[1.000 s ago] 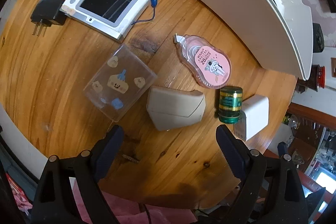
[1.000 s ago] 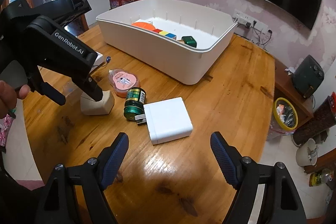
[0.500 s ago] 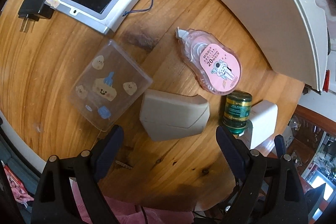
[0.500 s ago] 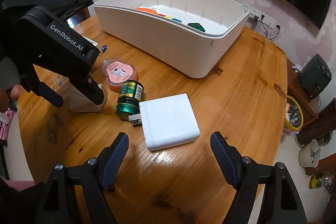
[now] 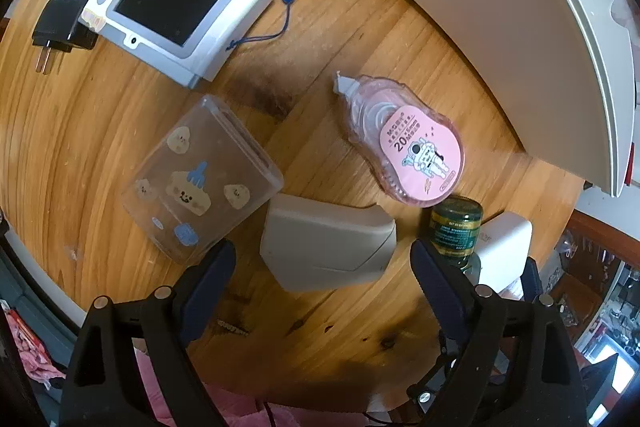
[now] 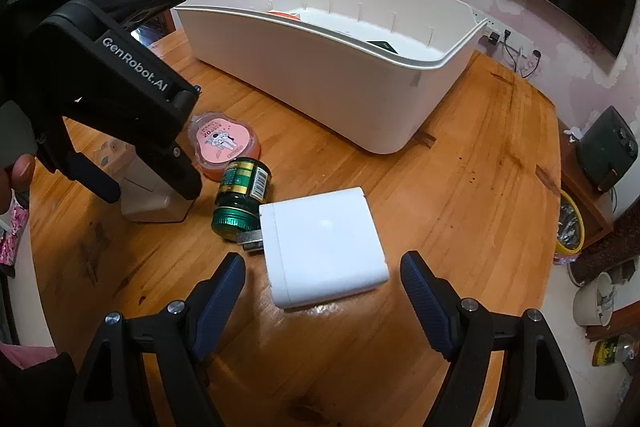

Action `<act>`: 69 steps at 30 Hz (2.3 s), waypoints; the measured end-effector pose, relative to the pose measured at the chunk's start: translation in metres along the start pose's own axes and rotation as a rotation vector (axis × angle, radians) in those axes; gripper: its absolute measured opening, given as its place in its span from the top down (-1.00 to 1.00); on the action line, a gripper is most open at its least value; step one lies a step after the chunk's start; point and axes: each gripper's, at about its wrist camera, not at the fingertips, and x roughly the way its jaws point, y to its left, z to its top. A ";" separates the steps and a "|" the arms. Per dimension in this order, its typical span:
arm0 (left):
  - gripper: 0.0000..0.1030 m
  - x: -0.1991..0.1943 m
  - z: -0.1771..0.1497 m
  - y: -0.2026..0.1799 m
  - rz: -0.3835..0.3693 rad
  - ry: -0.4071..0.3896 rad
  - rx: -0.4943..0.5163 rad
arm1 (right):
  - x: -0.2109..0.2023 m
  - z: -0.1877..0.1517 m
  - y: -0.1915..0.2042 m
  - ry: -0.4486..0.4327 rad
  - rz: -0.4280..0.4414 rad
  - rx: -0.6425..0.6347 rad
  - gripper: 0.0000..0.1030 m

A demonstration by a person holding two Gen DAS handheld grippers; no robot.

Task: Organize rigid objects
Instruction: 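Grasp the beige folded box with the left tool while the right tool grasps the white square charger, then carry the beige box with the left tool while the right tool carries the charger over the tray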

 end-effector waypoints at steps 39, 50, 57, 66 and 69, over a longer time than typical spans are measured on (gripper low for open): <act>-0.33 -0.025 -0.062 -0.016 -0.031 -0.080 0.234 | -0.050 -0.033 0.000 0.100 0.060 0.210 -0.12; -0.33 -0.073 -0.093 0.000 -0.112 -0.279 0.406 | -0.075 -0.034 0.005 0.038 0.024 0.289 -0.11; -0.33 -0.099 -0.080 0.000 -0.152 -0.367 0.459 | -0.096 -0.020 0.011 -0.022 -0.005 0.286 -0.11; -0.33 -0.129 -0.059 -0.003 -0.196 -0.458 0.538 | -0.113 0.012 0.013 -0.103 -0.046 0.323 -0.11; -0.33 -0.144 -0.050 -0.002 -0.209 -0.505 0.556 | -0.115 0.024 0.012 -0.126 -0.064 0.334 -0.11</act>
